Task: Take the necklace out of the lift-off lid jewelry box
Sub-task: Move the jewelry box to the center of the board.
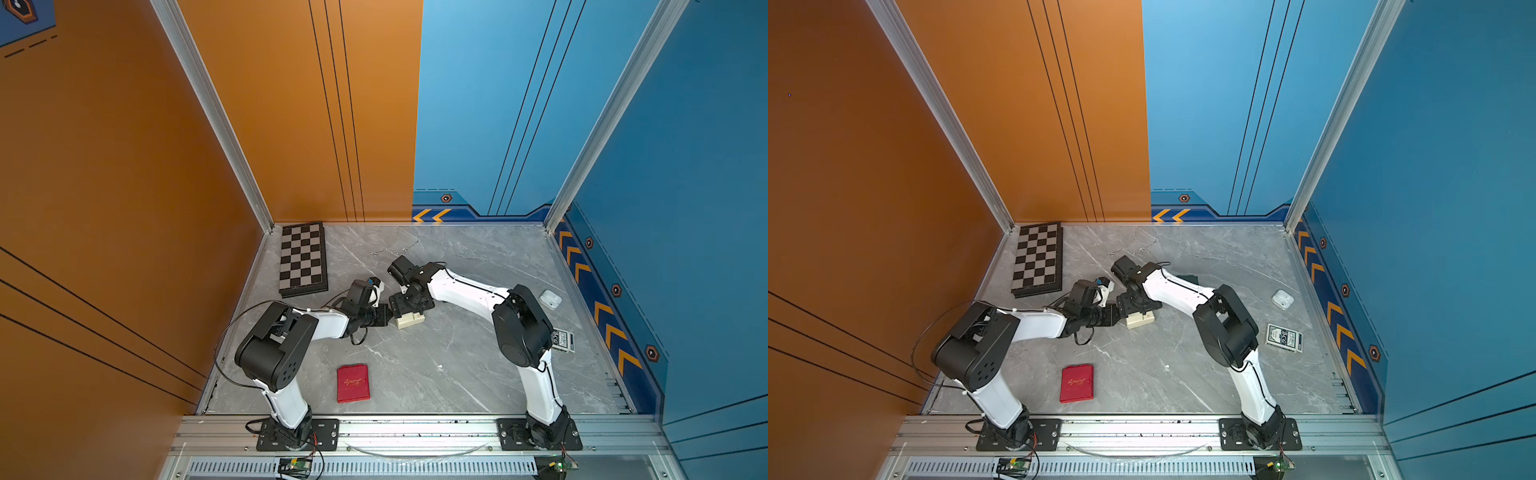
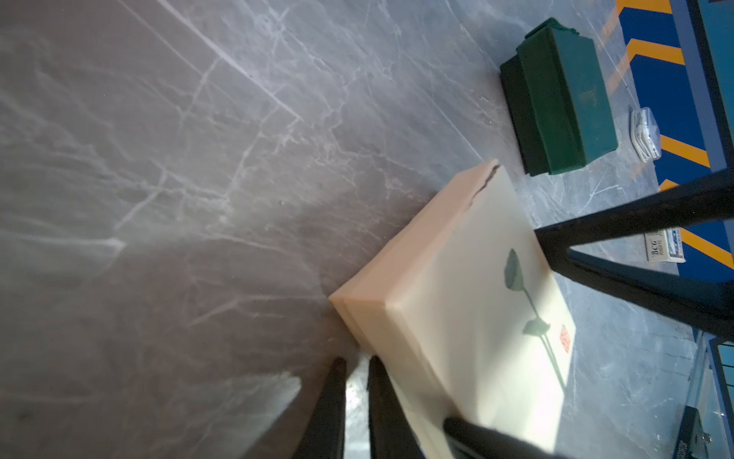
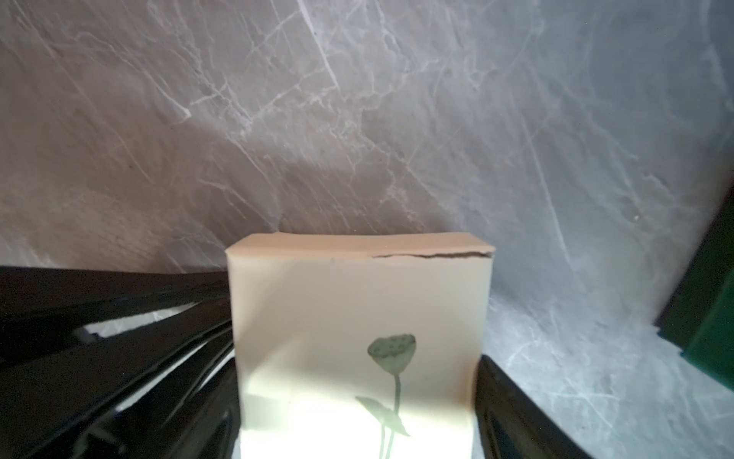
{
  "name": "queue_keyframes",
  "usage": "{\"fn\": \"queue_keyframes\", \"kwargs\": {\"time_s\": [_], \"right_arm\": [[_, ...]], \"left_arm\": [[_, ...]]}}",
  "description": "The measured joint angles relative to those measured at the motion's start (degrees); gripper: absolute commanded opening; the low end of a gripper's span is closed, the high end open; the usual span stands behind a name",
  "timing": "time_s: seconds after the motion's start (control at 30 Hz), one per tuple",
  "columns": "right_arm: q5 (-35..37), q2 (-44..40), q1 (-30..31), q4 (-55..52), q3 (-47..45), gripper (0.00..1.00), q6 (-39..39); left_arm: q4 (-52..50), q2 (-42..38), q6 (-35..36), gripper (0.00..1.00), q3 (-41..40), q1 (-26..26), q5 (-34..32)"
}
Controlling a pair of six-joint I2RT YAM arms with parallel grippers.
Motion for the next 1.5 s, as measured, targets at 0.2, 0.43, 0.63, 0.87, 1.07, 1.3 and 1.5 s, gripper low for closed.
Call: {"fn": "queue_keyframes", "kwargs": {"time_s": [0.2, 0.43, 0.63, 0.87, 1.07, 1.3, 1.5], "right_arm": [[3.7, 0.8, 1.0, -0.2, 0.5, 0.78, 1.5], [7.4, 3.3, 1.4, -0.6, 3.6, 0.78, 2.8], [9.0, 5.1, -1.7, 0.3, 6.1, 0.78, 2.9], [10.9, 5.7, -8.7, 1.1, 6.9, 0.78, 2.4], [11.4, 6.2, -10.5, 1.1, 7.5, 0.79, 1.7], [11.6, 6.9, -10.4, 0.3, 9.0, 0.88, 0.9], [11.3, 7.0, -10.4, 0.2, 8.9, 0.99, 0.0]], "left_arm": [[0.4, -3.3, -0.4, 0.23, -2.2, 1.8, -0.8], [0.3, -12.2, -1.1, 0.32, -5.1, 4.1, -3.6], [-1.6, -17.3, -1.0, 0.34, -5.4, 4.1, -5.6], [-5.8, -22.1, -0.6, 0.36, -5.9, 4.3, -7.3], [-9.3, -26.3, 0.2, 0.37, -6.6, 4.7, -8.8], [-14.0, -30.3, 0.8, 0.48, -6.6, 5.1, -10.5], [-21.1, -35.8, 1.2, 0.66, -6.5, 5.2, -13.4]]}}
